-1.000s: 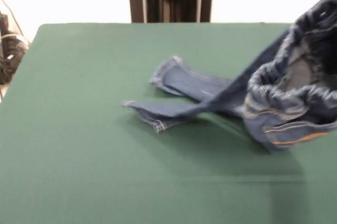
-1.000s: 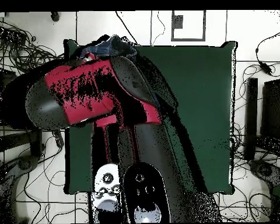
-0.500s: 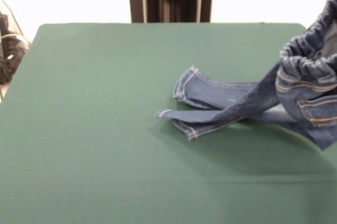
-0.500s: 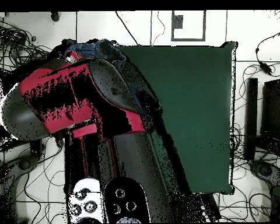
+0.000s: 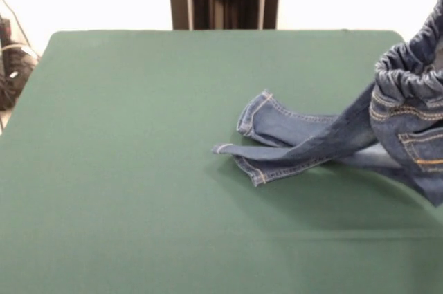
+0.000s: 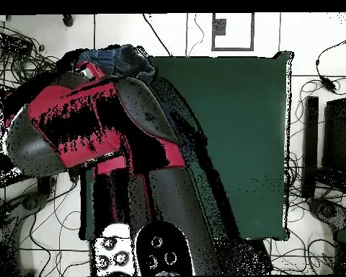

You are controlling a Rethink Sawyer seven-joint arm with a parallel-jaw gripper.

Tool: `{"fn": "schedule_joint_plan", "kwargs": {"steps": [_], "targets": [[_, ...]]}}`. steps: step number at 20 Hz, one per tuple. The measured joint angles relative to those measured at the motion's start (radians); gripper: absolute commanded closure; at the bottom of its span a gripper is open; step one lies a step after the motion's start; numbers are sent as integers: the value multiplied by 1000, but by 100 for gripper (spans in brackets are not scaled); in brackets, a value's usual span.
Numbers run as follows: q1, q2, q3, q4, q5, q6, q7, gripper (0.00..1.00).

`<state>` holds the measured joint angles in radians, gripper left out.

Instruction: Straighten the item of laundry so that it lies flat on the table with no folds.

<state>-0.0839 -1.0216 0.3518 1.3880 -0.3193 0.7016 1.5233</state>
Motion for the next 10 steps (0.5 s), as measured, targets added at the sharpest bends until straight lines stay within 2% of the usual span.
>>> {"fn": "schedule_joint_plan", "kwargs": {"steps": [5, 10], "targets": [[-113, -43, 91, 106, 67, -85, 0, 100], [-156, -76, 120, 169, 65, -160, 0, 100]]}}
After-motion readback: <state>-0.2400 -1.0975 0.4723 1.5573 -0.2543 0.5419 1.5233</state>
